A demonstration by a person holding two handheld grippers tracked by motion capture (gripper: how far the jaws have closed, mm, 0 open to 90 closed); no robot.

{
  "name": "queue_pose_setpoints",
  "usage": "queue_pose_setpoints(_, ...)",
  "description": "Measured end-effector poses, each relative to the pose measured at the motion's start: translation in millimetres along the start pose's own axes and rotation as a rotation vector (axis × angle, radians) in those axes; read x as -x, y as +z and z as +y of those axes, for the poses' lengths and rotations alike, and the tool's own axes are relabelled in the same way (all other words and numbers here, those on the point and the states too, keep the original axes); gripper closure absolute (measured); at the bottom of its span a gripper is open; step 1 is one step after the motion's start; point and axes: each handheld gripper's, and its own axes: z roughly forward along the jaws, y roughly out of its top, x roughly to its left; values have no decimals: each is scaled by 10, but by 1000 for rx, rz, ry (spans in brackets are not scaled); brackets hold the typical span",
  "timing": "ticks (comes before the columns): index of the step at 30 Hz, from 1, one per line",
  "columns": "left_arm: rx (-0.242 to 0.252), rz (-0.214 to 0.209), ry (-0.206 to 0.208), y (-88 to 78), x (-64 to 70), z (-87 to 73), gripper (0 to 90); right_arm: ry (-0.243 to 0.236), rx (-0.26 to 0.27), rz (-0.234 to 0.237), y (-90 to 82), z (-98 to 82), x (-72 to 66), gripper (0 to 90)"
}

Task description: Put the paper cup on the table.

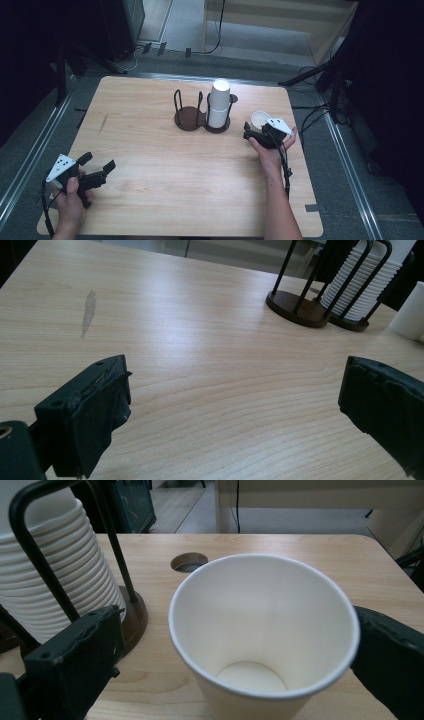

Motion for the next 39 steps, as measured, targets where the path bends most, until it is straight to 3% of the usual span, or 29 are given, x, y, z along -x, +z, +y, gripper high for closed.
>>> queue_pose_setpoints(6,-3,1,1,2,3,1,7,3,25,2,-115,63,-22,0)
queue_pose_setpoints(15,-5,1,6,3,5,1,7,34,80,46,-338,142,-39,0)
queue_pose_setpoints(24,-1,-1,2,-1,3,0,7,31,111,67,-573,100,-20,0)
queue_pose_setpoints(34,-5,-5,7,4,3,2,7,38,123,52,-811,-27,78,0)
queue_pose_setpoints(39,-6,-4,9,4,5,2,7,23,127,23,-955,-108,145,0)
